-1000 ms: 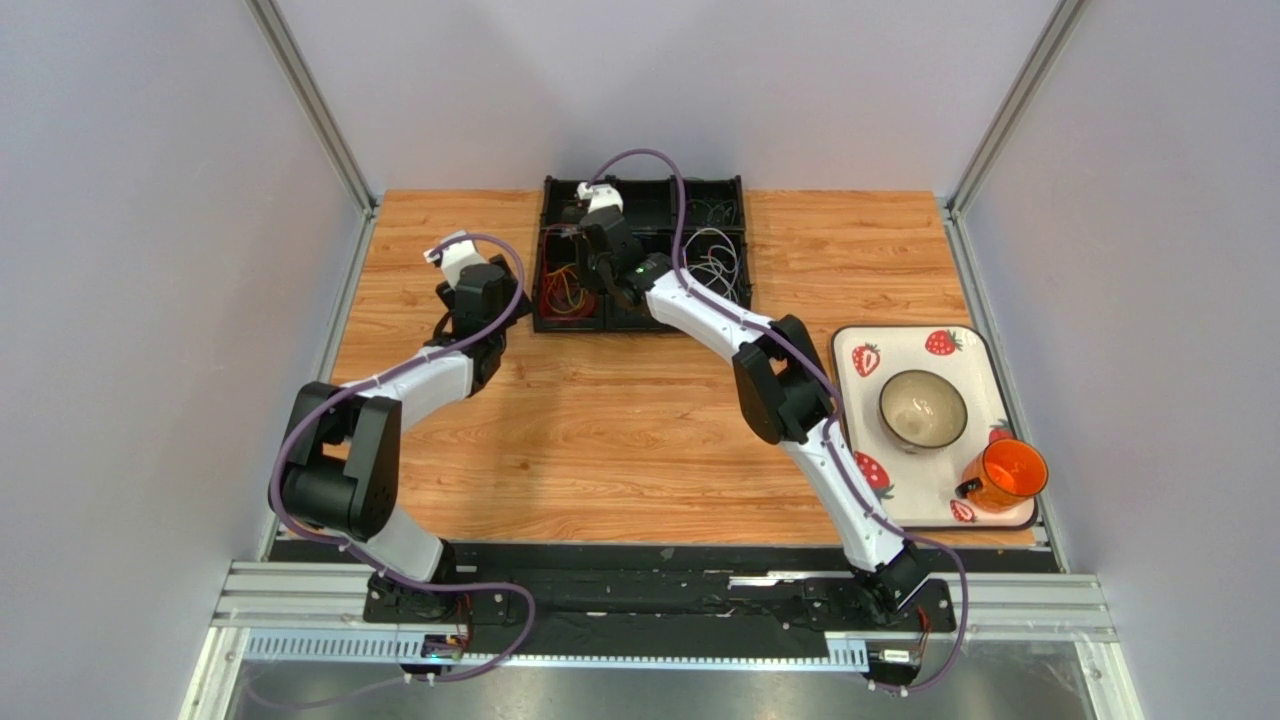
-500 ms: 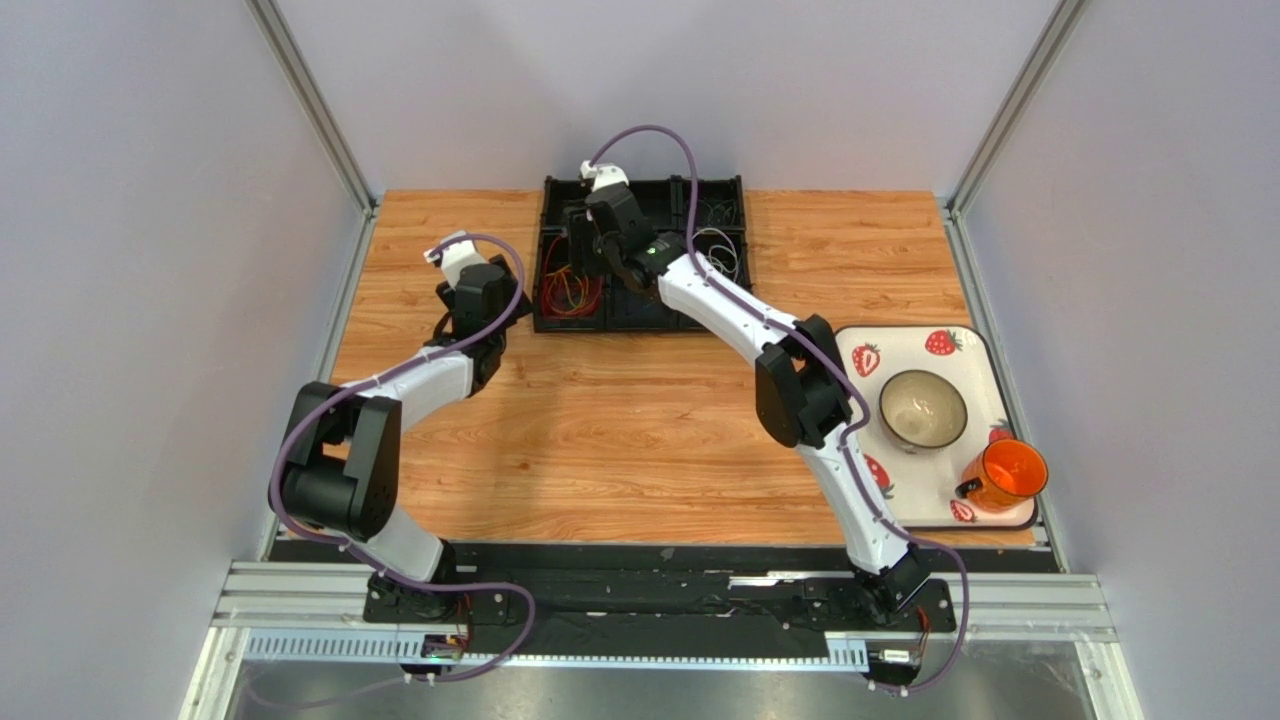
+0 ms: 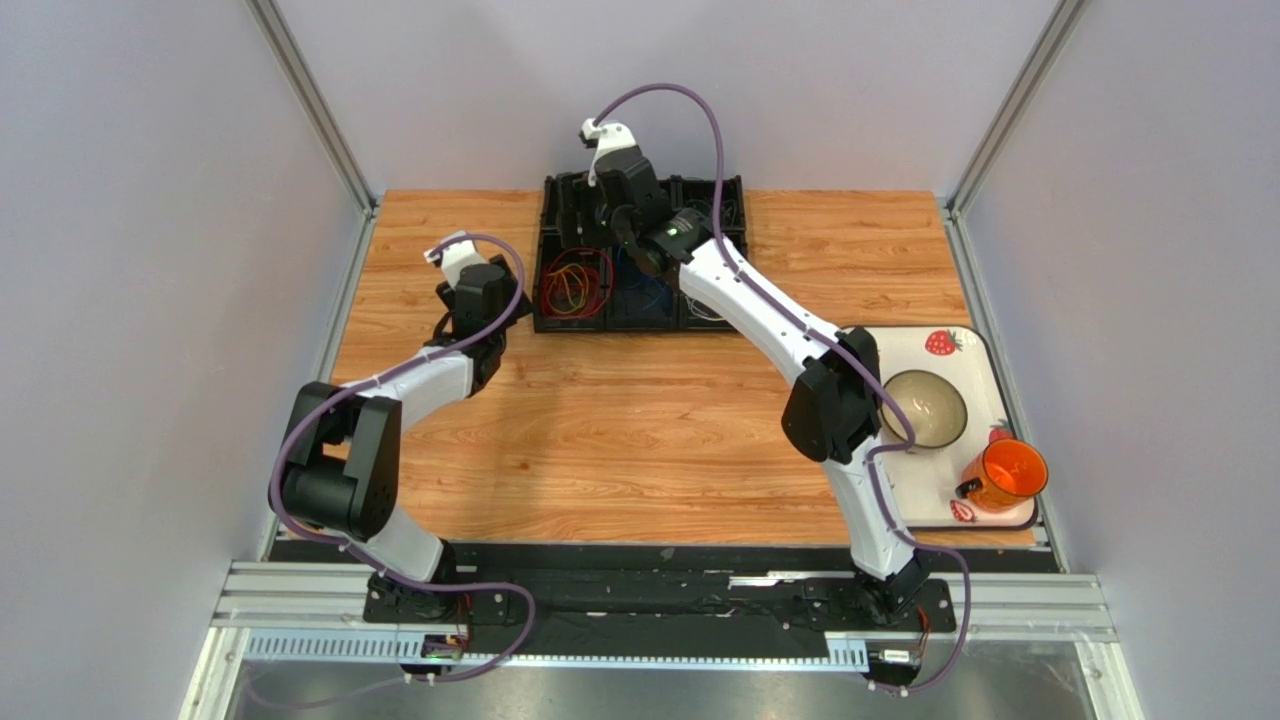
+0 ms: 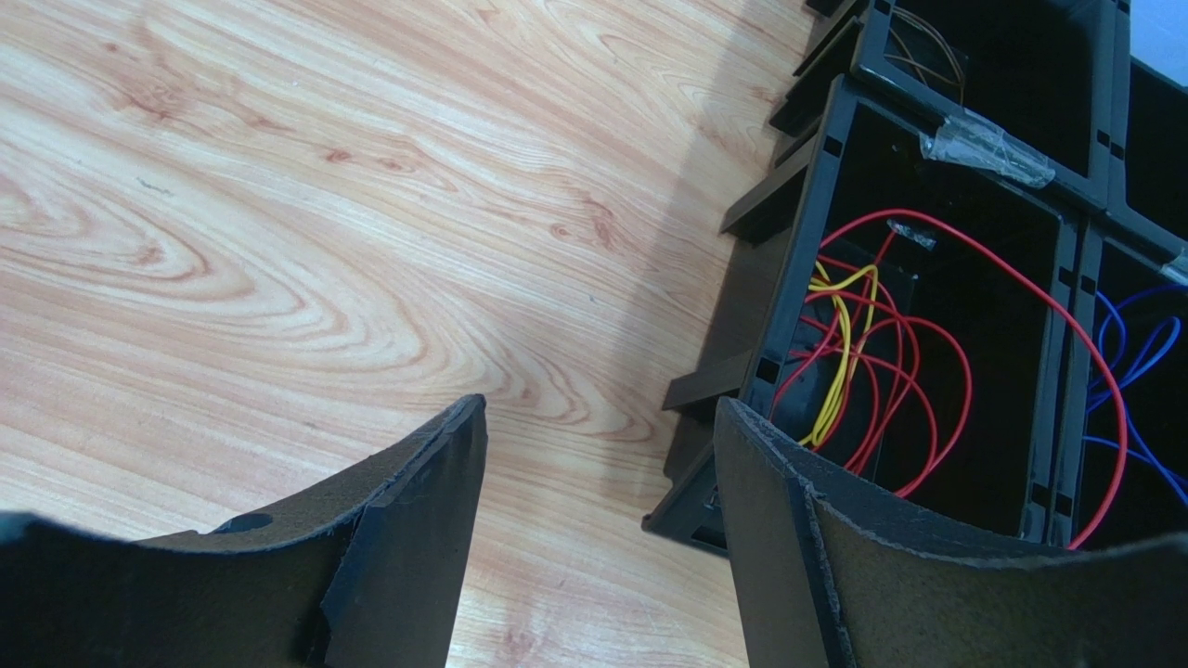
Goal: Untangle the cables
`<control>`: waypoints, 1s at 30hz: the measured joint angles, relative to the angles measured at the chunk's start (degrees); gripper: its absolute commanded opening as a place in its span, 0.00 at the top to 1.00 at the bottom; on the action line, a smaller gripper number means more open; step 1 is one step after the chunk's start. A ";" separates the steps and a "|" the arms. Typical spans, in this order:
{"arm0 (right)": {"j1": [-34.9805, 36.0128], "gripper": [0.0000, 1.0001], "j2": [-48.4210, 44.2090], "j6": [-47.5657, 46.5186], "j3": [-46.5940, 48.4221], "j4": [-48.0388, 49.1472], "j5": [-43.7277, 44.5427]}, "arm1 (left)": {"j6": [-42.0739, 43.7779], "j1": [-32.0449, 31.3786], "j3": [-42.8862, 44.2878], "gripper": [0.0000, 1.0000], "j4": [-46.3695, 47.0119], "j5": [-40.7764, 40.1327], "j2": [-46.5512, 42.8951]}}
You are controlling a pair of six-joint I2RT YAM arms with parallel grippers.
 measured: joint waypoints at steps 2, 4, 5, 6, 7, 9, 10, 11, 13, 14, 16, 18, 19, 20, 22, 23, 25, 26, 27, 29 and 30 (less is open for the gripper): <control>0.15 0.31 -0.11 -0.28 1.05 0.68 0.46 | 0.00 0.00 -0.02 0.30 0.04 0.00 0.00; 0.26 0.31 -2.71 -0.39 -3.58 3.08 1.07 | 0.00 0.00 -0.04 0.30 0.17 0.02 0.00; 0.33 0.31 -4.72 -0.42 -7.87 4.46 1.79 | 0.02 0.00 -0.13 0.30 0.39 0.09 0.00; 0.39 0.31 -6.49 -0.39 -11.74 5.38 2.69 | 0.02 0.00 -0.24 0.30 0.59 0.26 0.00; 0.46 0.31 -8.68 -0.37 -16.52 6.27 3.80 | 0.02 0.00 -0.44 0.30 0.92 0.44 0.00; 0.46 0.32 -12.35 -0.09 -25.18 7.19 6.12 | 0.07 0.00 -1.07 0.28 1.79 1.11 -0.09; 0.48 0.32 -13.94 0.15 -28.65 7.23 7.15 | 0.17 0.00 -1.55 0.28 2.23 1.44 -0.22; 0.52 0.32 -15.30 0.48 -31.54 7.21 7.87 | 0.24 -0.02 -1.99 0.27 2.34 1.75 -0.44; 0.57 0.31 -18.64 1.36 -37.77 7.15 9.29 | 0.37 -0.09 -3.45 0.26 2.60 2.54 -1.49; 0.57 0.31 -20.52 1.86 -40.72 6.95 9.75 | 0.46 -0.28 -4.07 0.25 2.60 2.69 -2.16; 0.57 0.31 -23.96 2.62 -45.35 7.15 10.38 | 0.57 -0.92 -5.62 0.23 2.54 2.93 -4.31; 0.55 0.30 -28.02 3.32 -50.03 7.23 10.73 | 1.11 -2.03 -6.47 0.23 1.64 2.99 -7.15; 0.57 0.30 -29.92 3.56 -51.95 7.41 10.93 | 1.62 -2.91 -6.47 0.22 0.76 2.99 -9.05; 0.57 0.30 -31.28 3.76 -53.31 7.63 10.99 | 2.01 -3.61 -6.45 0.22 0.39 3.02 -10.54; 0.68 0.30 -34.18 4.31 -56.52 8.33 11.23 | 3.04 -5.01 -6.32 0.21 -1.97 3.21 -14.73; 0.70 0.29 -35.10 4.52 -57.70 8.48 11.41 | 3.56 -5.60 -6.23 0.15 -3.34 3.45 -17.22; 0.85 0.29 -36.94 5.33 -60.72 9.38 11.52 | 4.74 -6.10 -6.23 0.03 -6.08 3.72 -21.70; 1.03 0.27 -37.70 5.73 -62.25 10.03 11.63 | 5.44 -6.10 -6.23 0.03 -7.45 3.63 -24.00; 1.38 0.27 -39.32 6.21 -65.44 12.11 11.78 | 5.84 -6.05 -6.23 0.03 -9.05 3.34 -26.51; 2.10 0.23 -42.23 7.26 -70.42 14.64 11.96 | 6.14 -6.05 -6.29 0.06 -11.61 2.43 -30.71; 2.45 0.23 -43.60 7.82 -72.89 16.11 12.07 | 6.19 -6.05 -6.43 0.29 -13.22 1.75 -32.85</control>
